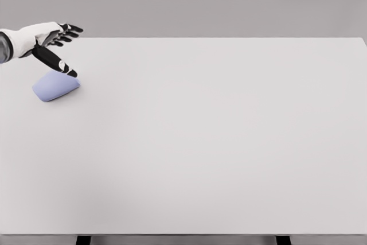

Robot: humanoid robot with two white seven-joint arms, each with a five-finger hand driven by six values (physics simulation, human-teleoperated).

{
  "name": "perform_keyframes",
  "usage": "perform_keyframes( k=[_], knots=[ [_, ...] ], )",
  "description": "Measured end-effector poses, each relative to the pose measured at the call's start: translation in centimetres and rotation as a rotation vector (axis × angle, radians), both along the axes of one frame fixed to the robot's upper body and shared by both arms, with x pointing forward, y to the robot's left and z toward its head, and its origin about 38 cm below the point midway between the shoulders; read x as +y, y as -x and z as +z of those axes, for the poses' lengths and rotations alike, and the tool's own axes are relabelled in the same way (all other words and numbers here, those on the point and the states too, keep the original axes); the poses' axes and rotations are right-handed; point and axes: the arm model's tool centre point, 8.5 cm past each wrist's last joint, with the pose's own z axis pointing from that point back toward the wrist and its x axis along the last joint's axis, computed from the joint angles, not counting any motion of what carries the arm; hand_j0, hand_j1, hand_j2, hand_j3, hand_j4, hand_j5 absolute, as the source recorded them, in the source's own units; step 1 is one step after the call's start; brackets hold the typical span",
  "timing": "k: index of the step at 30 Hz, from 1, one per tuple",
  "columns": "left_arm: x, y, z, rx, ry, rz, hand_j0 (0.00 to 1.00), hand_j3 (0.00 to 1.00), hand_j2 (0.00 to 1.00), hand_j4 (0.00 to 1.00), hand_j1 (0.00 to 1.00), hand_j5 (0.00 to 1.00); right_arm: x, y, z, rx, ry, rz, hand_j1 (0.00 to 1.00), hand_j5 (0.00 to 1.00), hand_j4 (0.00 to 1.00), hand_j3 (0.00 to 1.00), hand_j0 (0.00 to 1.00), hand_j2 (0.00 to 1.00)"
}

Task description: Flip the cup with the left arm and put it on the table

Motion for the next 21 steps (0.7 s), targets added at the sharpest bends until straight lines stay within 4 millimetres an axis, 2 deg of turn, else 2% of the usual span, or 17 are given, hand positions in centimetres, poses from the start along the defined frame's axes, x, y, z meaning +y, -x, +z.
perform_keyframes(
  k=[8,15,21],
  knots=[
    [0.7,0.3,-1.7,-0.002,-0.073,0.041,1.0,1.0,1.0,1.0,1.0,1.0,0.0,0.0,0.0,0.0,0.0,0.0,1.0,1.0,1.0,1.0,1.0,1.0],
    [2.1,0.8,-5.7,0.012,-0.134,0.106,1.0,1.0,1.0,1.0,1.0,1.0,0.0,0.0,0.0,0.0,0.0,0.0,1.0,1.0,1.0,1.0,1.0,1.0],
    [2.4,0.4,-6.5,-0.034,-0.166,0.147,1.0,1.0,1.0,1.0,1.0,1.0,0.0,0.0,0.0,0.0,0.0,0.0,1.0,1.0,1.0,1.0,1.0,1.0]
  ],
)
